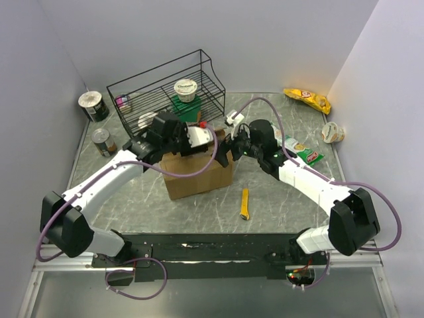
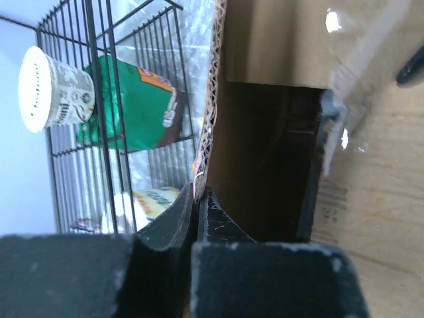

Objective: Unpack the express box

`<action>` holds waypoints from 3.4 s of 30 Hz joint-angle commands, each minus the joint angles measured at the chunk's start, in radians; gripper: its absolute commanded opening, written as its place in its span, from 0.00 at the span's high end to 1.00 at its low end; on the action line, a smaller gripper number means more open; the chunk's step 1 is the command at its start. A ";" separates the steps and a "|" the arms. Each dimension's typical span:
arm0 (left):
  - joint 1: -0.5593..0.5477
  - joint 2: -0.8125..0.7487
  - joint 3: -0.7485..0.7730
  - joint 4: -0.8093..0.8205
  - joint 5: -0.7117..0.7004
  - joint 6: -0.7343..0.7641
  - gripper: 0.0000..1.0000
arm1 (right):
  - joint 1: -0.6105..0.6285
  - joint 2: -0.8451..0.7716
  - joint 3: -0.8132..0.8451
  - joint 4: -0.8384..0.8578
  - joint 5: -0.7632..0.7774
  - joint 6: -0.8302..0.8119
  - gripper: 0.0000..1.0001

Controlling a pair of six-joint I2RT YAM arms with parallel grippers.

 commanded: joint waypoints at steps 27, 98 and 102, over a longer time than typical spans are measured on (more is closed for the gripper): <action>0.221 0.198 0.512 -0.351 0.745 -0.664 0.99 | 0.014 0.325 0.720 -1.102 -0.598 -1.067 0.03; 0.242 0.281 0.492 -0.287 0.797 -0.710 0.99 | 0.157 -0.547 0.142 -0.719 -0.134 -0.767 0.37; 0.242 0.263 0.489 -0.278 0.819 -0.727 0.99 | 0.127 -0.488 0.260 -0.613 -0.173 -0.640 0.39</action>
